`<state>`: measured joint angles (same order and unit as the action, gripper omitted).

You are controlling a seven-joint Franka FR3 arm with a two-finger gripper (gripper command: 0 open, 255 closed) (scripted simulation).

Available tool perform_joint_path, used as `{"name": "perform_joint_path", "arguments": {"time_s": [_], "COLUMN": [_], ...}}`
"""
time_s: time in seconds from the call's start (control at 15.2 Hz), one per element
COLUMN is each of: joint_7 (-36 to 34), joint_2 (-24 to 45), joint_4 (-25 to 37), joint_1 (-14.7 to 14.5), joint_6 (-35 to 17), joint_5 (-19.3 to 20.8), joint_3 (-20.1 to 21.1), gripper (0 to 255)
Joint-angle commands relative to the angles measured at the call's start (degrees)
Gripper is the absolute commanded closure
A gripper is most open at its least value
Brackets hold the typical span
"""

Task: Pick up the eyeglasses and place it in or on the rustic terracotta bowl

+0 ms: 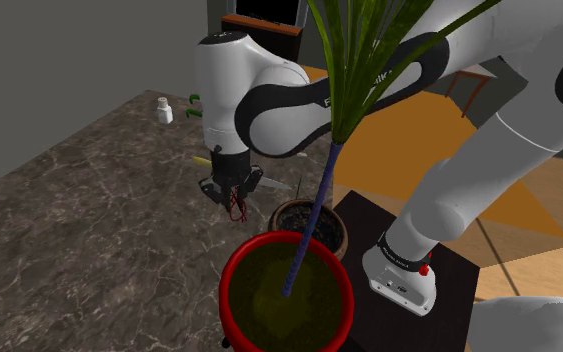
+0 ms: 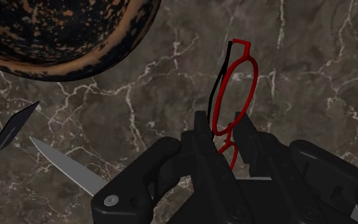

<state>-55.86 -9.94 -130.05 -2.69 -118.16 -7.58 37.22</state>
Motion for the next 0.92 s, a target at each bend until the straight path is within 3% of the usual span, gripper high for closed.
{"name": "perform_joint_path", "arguments": {"time_s": [0.0,0.86], "joint_7": [0.27,1.33], "joint_2": [-0.75,-4.06], "joint_4": [0.97,7.79], "joint_1": [-0.03,-0.02], "joint_6": [1.64,11.38], "joint_5": [-0.34,-1.41], "joint_3": [-0.25,-1.79], "gripper": [255,255]}}
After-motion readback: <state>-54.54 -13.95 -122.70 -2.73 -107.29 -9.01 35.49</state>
